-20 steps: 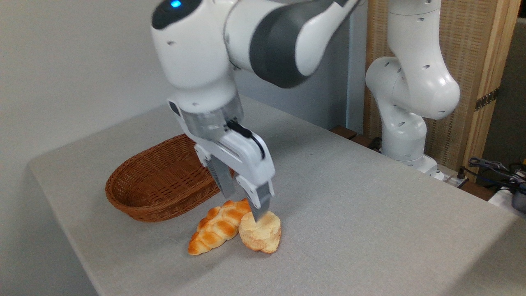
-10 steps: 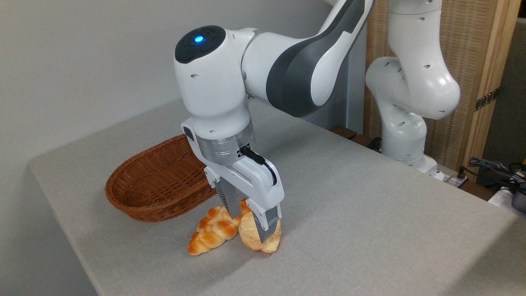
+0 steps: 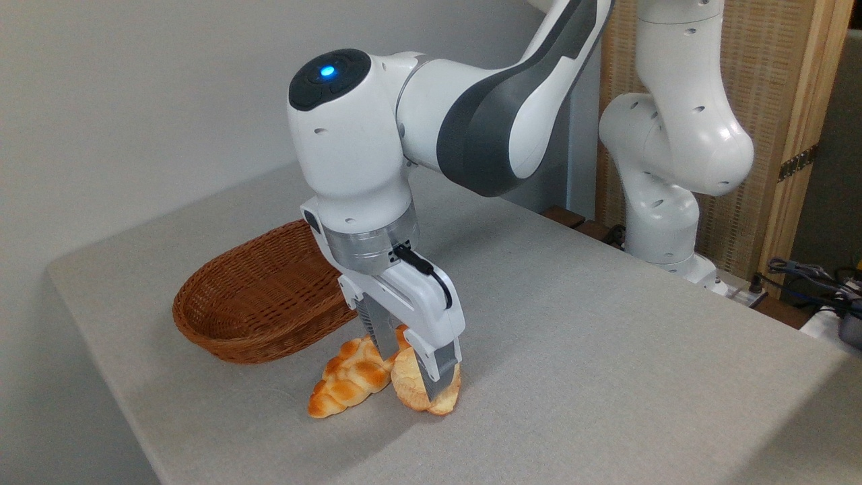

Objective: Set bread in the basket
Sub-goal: 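Close the gripper on the round pale bun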

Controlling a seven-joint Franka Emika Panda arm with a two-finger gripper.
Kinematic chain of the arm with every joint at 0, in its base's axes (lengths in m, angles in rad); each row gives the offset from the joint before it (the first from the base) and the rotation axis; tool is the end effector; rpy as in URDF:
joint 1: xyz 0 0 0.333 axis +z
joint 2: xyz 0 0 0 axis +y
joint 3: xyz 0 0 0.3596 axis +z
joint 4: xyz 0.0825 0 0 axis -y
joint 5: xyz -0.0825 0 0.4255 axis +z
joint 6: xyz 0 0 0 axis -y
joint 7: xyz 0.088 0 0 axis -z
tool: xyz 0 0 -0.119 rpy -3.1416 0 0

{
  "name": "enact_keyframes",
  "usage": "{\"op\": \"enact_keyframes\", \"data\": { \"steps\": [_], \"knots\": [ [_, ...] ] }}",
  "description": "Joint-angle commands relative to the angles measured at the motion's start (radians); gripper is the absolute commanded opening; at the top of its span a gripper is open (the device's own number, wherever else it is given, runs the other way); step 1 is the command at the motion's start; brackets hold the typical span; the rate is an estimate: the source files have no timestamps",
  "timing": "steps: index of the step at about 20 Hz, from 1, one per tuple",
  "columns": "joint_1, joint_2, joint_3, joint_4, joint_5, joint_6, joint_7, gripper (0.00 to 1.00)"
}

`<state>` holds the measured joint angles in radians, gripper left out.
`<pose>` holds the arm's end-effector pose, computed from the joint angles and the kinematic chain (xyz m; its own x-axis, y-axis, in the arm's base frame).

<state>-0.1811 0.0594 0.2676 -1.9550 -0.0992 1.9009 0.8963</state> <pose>0.5960 0.0412 0.4522 0.7159 -0.6981 -0.0123 -0.6907 -0.7107 0.1337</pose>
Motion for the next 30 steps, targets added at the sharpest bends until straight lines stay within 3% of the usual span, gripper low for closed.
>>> {"op": "enact_keyframes", "data": {
  "steps": [1,11,14,16,17,30],
  "knots": [
    [-0.005,-0.016,0.002,-0.034,0.016,0.026,0.015,1.00],
    [-0.005,-0.007,0.002,-0.045,0.018,0.032,0.016,0.98],
    [-0.005,-0.007,0.002,-0.045,0.018,0.032,0.016,0.74],
    [-0.005,-0.007,0.002,-0.045,0.018,0.032,0.030,0.50],
    [-0.005,-0.007,0.002,-0.045,0.018,0.029,0.039,0.48],
    [-0.005,-0.016,0.004,-0.041,0.016,0.018,0.041,0.49]
  ]
}}
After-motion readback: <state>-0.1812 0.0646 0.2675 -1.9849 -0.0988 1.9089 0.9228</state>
